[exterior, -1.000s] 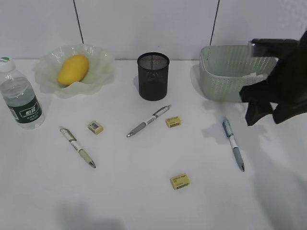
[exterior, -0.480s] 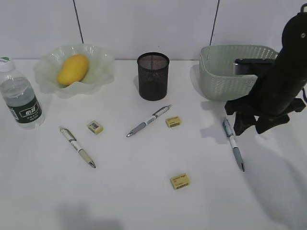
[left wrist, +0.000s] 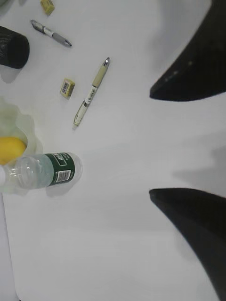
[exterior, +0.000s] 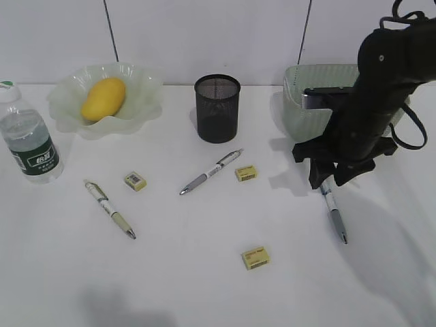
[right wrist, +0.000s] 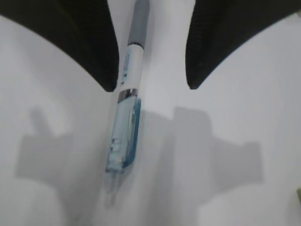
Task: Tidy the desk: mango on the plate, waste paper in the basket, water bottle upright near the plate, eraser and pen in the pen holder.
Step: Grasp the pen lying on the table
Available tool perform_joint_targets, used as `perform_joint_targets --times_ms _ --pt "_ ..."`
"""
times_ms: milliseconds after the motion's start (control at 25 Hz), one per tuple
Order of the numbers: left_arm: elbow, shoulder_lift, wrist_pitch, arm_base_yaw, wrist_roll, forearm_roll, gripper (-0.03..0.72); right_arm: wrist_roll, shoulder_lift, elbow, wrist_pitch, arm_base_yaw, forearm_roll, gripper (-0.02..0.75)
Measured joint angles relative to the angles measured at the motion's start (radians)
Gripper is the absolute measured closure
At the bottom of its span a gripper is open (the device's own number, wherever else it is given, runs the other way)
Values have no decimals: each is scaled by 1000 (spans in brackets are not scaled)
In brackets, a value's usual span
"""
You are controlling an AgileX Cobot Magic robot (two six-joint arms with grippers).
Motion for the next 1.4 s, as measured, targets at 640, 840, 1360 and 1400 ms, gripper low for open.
perform_joint_targets --times_ms 640,840,1360,1400 --pt "0 0 0 0 0 0 244 39 108 -49 29 -1 -6 391" --pt "0 0 0 0 0 0 244 43 124 -53 29 -1 -10 469" --pt "0 0 0 0 0 0 244 -3 114 -132 100 -2 -51 606" --pt "0 0 0 0 0 0 244 -14 95 -139 106 -2 -40 606"
